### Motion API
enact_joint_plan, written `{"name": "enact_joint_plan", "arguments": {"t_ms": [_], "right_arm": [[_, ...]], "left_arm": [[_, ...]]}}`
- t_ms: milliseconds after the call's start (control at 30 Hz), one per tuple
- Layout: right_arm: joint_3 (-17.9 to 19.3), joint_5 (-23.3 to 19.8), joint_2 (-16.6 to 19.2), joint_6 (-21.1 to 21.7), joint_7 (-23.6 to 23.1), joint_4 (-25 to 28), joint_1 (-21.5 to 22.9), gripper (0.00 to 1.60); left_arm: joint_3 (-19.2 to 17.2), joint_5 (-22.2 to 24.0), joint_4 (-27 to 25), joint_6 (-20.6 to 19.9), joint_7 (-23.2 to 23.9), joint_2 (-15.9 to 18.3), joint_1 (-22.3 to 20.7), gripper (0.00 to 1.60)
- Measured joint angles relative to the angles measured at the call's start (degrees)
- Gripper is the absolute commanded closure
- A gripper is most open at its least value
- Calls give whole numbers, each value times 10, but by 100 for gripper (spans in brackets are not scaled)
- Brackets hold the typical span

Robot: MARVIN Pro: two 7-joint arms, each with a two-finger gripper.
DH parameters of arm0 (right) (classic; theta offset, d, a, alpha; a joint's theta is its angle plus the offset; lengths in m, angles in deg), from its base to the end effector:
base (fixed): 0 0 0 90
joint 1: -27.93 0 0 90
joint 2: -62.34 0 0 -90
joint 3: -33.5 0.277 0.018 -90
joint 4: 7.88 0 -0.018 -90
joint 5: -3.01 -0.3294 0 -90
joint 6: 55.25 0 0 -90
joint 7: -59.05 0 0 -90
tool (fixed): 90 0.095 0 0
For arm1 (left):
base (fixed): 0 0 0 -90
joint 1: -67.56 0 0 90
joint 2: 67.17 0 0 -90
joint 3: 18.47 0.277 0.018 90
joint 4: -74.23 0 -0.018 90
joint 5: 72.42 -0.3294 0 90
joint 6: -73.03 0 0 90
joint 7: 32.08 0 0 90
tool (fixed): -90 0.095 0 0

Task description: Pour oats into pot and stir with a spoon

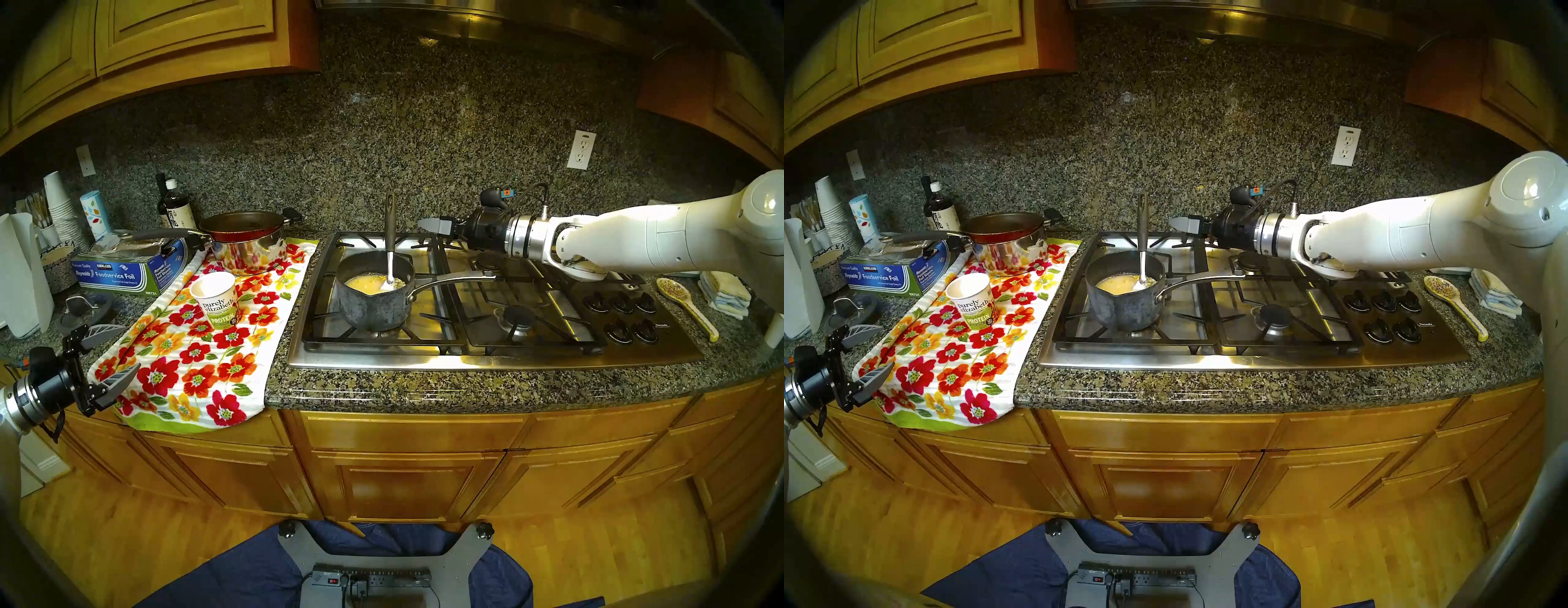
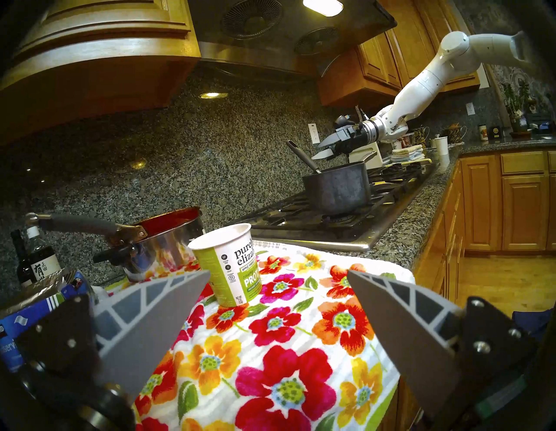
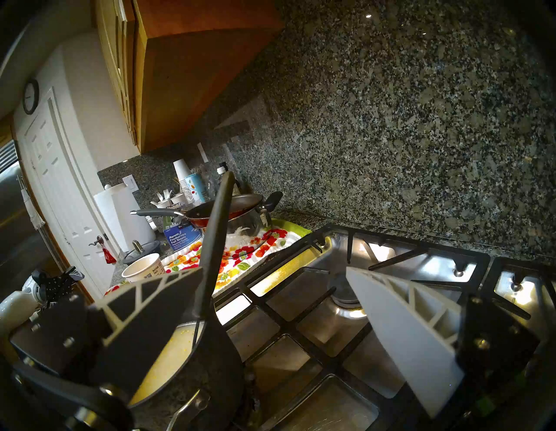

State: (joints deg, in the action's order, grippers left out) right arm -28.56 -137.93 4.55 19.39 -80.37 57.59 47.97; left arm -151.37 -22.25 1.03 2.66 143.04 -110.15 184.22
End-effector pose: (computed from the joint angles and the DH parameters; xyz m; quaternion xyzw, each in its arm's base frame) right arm 0.5597 -0.0271 -0.1182 -0.7078 -0.2498 -0.5227 0.4042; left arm 0.2370 0.3708 -0.1996 0.6129 -0.3563 0.6838 0.1726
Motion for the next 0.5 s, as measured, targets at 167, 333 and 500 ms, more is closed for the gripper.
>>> {"name": "enact_joint_plan", "arguments": {"t_ms": [167,333,500], "right_arm": [[0,0,0,0,0,0,-1,0],[0,0,0,0,0,0,-1,0],[0,0,-1,0,-1,0,-1,0]], "left_arm": [[3,5,3,-15,0,0,-2,0],[7,11,10,-38,-7,0,-8,0],[16,13,16,-60,-21,4,-16,0]]}}
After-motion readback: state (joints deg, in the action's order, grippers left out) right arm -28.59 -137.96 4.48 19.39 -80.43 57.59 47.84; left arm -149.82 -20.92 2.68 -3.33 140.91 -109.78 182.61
